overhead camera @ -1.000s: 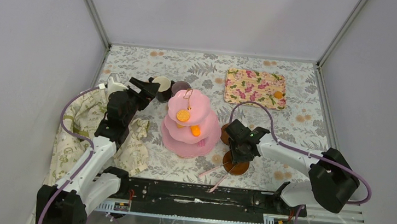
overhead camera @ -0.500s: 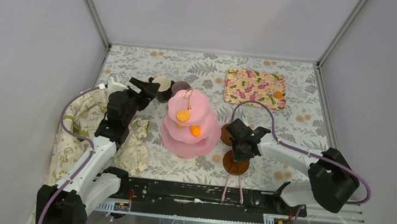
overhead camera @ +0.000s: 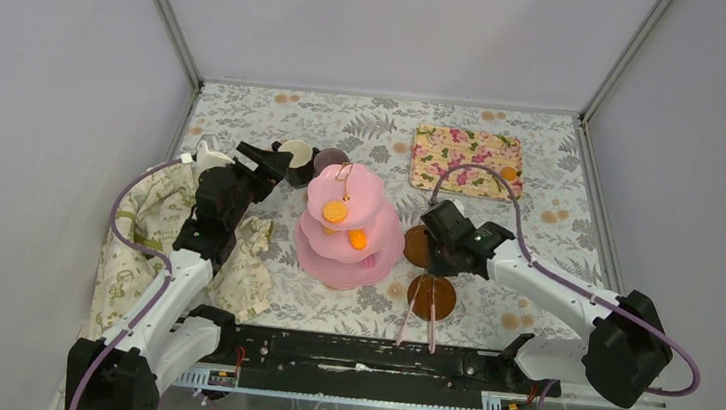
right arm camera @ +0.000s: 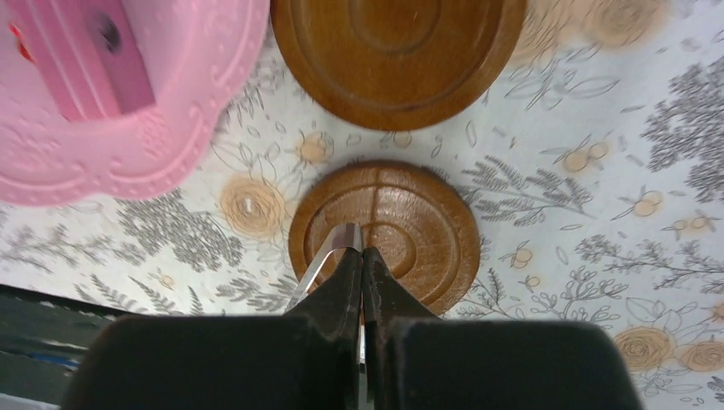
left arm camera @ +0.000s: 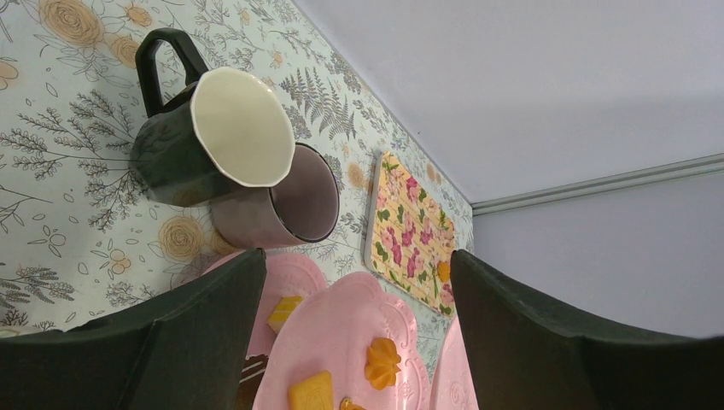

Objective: Serve the afternoon tea
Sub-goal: Pick up the clamp from the coaster, then place the clamp at the center of the board.

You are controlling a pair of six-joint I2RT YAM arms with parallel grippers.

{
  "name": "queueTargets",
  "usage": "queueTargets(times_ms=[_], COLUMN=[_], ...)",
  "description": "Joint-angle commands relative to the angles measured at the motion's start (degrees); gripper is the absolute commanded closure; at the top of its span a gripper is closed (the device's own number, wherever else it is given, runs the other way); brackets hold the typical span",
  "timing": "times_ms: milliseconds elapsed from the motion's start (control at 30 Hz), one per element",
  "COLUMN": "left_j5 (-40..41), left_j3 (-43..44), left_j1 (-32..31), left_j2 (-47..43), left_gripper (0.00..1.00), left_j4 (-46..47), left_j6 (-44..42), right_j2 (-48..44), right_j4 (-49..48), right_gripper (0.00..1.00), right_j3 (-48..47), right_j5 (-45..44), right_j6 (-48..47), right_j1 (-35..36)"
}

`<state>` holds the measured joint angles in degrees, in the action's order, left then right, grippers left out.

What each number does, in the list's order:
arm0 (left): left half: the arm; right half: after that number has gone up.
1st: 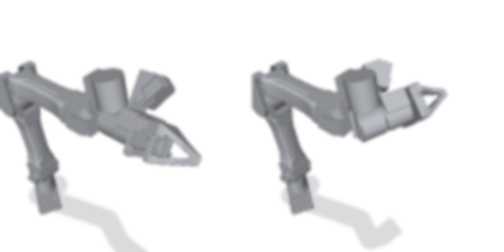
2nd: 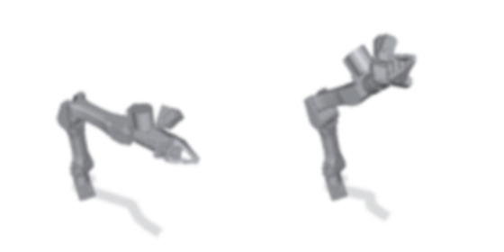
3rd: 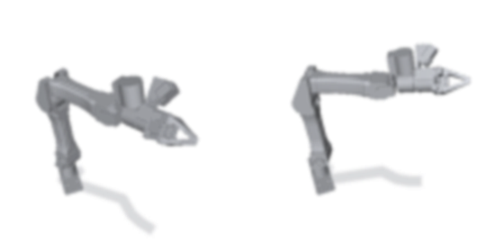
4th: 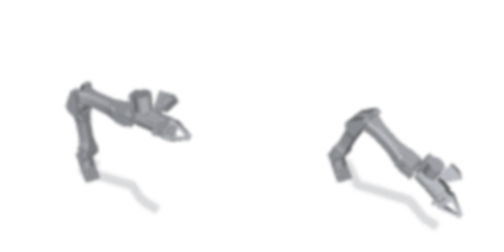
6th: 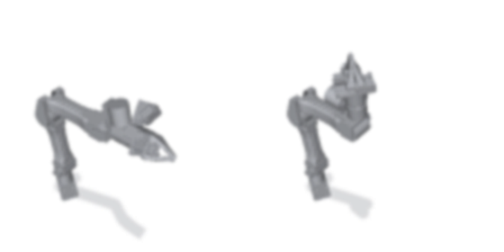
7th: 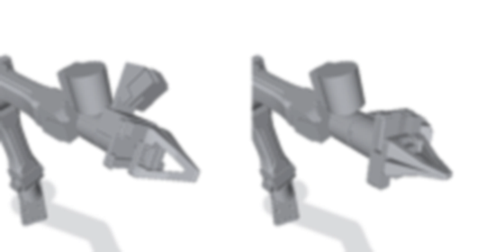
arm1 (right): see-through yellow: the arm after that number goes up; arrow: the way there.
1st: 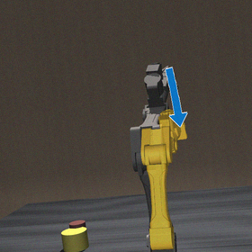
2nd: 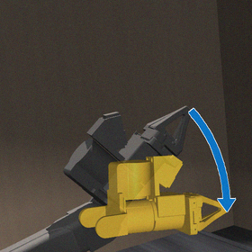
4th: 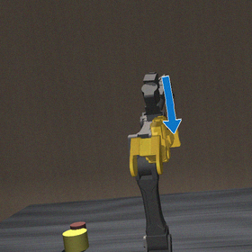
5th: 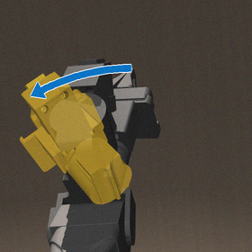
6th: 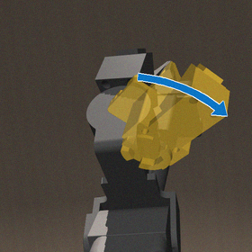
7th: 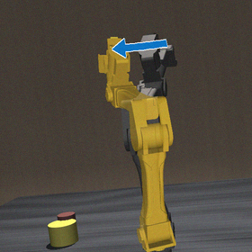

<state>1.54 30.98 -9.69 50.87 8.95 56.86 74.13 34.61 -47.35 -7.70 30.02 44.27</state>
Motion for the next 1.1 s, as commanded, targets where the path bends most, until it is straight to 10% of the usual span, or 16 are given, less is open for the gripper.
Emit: queueTargets(times_ms=[0, 400, 1067], left_j5=[0.7, 0.1, -0.4], left_j3=[0.0, 0.3, 0.8], left_j1=[0.3, 0.3, 0.3], left_j2=[-0.3, -0.7, -3.2], left_gripper=[0.14, 0.14, 0.14], left_j4=[1.2, 1.4, -0.6], left_j6=[-0.5, 0.2, -0.1], right_j2=[-2.2, 0.8, 10.9], right_j4=[1.6, -7.2, 2.9], right_gripper=[1.00, 1.00, 1.00], right_j3=[-5.0, -5.4, -11.0], right_j5=[-3.7, -4.8, -16.9], right_j6=[0.1, 9.1, 53.2], right_j1=[-3.5, -22.2, -35.6])
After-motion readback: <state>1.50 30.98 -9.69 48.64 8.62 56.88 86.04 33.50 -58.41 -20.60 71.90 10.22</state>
